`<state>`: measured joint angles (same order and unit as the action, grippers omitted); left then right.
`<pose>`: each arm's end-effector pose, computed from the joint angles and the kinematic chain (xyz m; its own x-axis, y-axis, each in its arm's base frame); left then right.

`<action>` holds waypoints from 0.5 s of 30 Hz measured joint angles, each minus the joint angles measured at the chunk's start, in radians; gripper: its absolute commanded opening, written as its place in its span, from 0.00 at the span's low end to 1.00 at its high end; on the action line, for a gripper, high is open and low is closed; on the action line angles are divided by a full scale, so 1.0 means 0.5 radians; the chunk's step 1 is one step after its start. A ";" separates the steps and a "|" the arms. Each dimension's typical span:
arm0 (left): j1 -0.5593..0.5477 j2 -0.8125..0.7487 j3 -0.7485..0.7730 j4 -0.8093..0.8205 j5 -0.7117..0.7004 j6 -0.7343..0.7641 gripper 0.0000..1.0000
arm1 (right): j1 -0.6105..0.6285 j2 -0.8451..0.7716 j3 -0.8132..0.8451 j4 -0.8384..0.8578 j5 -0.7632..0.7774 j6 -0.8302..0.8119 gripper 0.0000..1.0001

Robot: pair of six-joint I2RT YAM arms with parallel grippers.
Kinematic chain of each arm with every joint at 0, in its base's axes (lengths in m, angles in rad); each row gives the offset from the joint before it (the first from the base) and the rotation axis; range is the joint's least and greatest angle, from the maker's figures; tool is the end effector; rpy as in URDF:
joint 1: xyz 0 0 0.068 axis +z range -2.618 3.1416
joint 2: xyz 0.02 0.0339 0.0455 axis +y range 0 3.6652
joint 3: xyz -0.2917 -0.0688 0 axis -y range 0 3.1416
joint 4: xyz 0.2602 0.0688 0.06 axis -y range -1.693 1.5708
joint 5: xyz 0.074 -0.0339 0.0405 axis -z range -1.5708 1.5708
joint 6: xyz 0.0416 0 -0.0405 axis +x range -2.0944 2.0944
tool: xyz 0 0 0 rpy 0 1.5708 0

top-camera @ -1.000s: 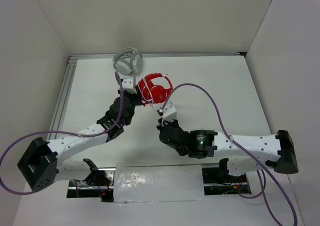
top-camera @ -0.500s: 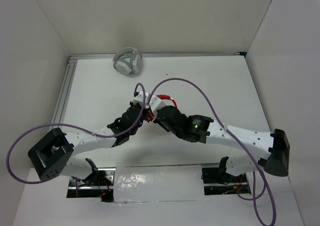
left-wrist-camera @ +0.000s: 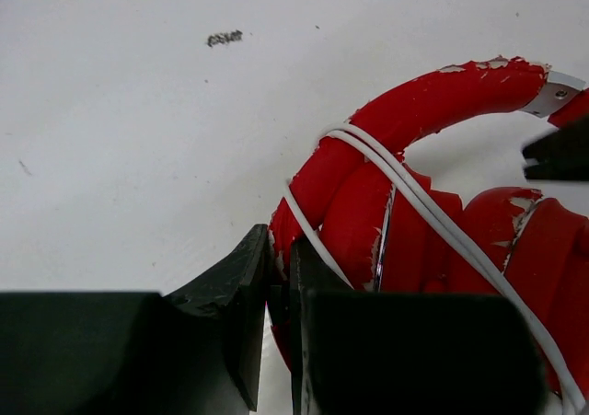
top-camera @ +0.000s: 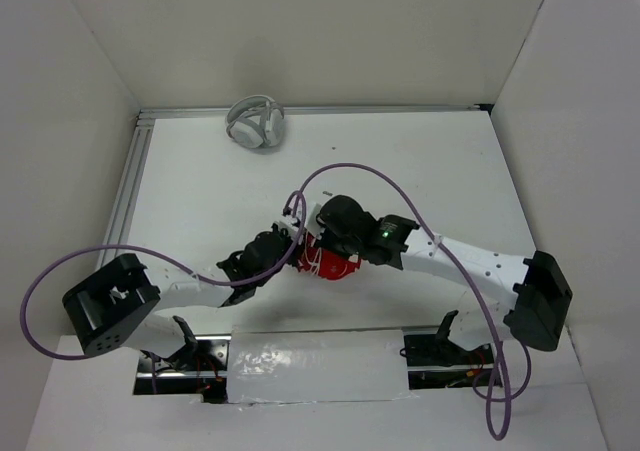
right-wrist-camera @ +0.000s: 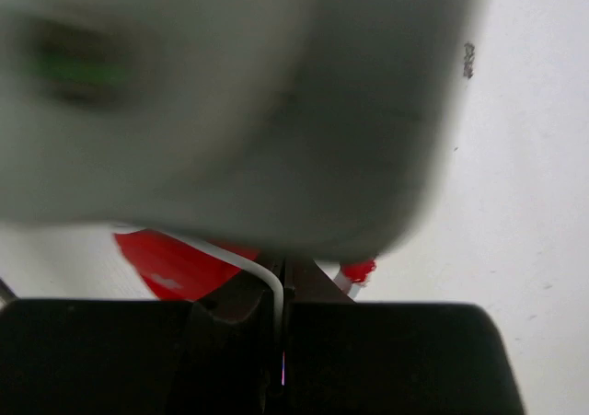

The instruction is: Wrap the headphones

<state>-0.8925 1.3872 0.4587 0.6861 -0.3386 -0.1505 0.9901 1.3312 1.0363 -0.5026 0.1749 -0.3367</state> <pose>0.1868 -0.2098 0.2007 -0.2287 0.0584 -0.9717 0.5035 0.8614 -0.0667 0.1693 0.2448 0.2964 -0.1206 -0.7768 -0.6181 -0.8439 0.4082 -0.3483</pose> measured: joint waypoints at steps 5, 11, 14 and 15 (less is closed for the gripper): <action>0.003 0.005 -0.076 0.062 0.120 -0.006 0.00 | -0.158 0.027 -0.130 0.095 -0.163 0.014 0.00; -0.004 0.016 -0.134 0.204 0.195 0.034 0.00 | -0.234 0.096 -0.175 0.249 -0.188 0.034 0.00; -0.031 0.031 -0.143 0.209 0.164 0.066 0.00 | -0.239 0.135 -0.156 0.262 -0.184 0.036 0.00; -0.047 0.041 -0.143 0.221 0.146 0.086 0.00 | -0.239 0.143 -0.143 0.244 -0.183 0.035 0.00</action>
<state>-0.9161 1.4078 0.3874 0.7967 -0.2653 -0.1074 0.8707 1.4025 0.9649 -0.3805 0.0834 -0.3191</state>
